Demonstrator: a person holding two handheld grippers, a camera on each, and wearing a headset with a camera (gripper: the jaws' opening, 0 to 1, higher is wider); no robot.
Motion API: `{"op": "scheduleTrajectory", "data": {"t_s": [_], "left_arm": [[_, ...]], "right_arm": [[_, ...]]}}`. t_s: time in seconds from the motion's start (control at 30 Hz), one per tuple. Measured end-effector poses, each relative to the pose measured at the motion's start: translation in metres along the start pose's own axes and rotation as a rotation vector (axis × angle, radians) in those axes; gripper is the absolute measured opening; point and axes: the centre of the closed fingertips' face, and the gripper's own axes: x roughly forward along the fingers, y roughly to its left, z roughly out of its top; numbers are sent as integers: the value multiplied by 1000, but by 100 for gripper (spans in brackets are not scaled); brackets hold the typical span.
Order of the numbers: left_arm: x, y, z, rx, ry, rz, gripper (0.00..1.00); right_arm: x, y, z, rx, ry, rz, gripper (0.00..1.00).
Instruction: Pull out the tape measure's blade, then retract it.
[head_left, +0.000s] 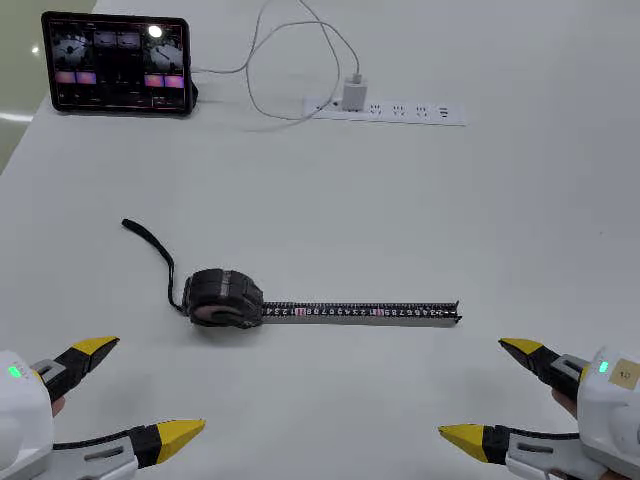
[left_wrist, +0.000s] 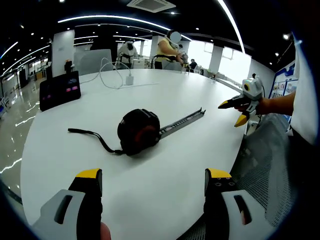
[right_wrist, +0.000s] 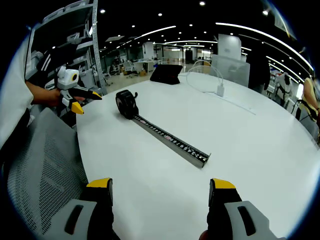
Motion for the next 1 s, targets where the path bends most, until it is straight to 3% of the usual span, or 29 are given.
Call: {"op": "scheduleTrajectory", "data": {"t_s": [0.43,0.6,1.0], "left_arm": [[0,1,3,-19,-6,8,82],[7,2,3,-38,8,10,81],[21,0,12,-61,-3,14,82]], "right_arm": [[0,-1,3,-6,-3,-1,77],[1,0,2,-19,8,10,78],[1,-2,1,-19,12,9,77]]}}
